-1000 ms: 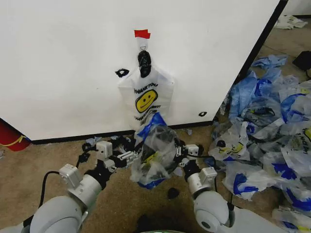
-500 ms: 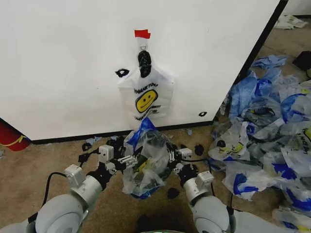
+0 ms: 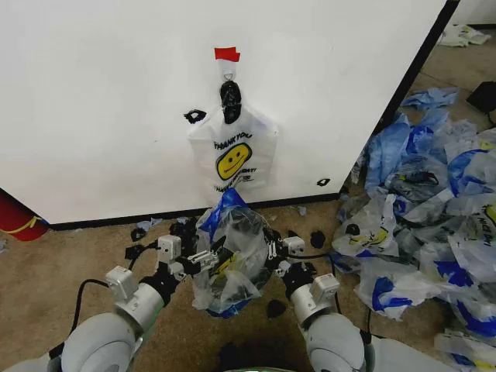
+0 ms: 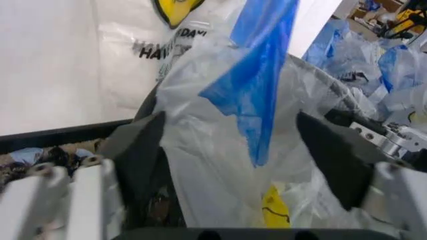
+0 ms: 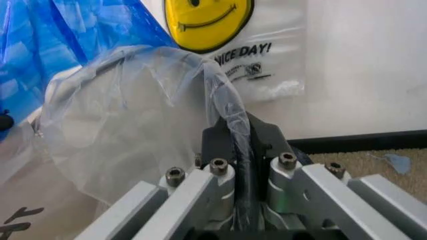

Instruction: Pick up the garbage bag from the wall and place it over the trash bin.

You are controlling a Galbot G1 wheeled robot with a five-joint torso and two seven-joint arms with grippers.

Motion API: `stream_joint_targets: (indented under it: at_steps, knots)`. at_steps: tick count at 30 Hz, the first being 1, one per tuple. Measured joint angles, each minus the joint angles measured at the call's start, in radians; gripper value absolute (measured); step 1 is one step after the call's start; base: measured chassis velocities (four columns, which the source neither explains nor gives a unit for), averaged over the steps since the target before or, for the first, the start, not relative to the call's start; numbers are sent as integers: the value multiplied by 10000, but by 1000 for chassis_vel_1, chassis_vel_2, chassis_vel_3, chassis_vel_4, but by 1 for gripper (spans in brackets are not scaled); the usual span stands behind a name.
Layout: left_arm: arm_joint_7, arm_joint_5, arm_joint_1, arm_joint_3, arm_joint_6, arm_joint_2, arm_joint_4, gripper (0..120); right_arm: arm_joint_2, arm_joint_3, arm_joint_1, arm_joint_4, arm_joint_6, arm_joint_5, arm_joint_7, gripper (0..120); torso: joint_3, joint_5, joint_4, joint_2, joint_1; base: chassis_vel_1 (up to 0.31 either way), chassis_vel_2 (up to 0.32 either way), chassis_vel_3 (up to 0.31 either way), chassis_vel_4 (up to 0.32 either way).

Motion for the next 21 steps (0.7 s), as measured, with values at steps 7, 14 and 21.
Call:
stream_joint_targets:
  at_steps: [7, 14, 21]
  knots:
    - [-8, 34, 4, -3, -73, 9, 39, 48, 60, 96, -66, -44, 27, -42, -9, 1, 0, 1, 0, 0, 0, 0, 0, 0, 0]
    - [-9, 175, 43, 48, -143, -75, 132, 22, 79, 155, -120, -45, 37, -67, -14, 1, 0, 0, 0, 0, 0, 0, 0, 0, 0]
    - [-12, 285, 38, -29, -284, -46, 223, 0, -47, 219, -209, 65, 116, -56, -165, 1, 0, 1, 0, 0, 0, 0, 0, 0, 0]
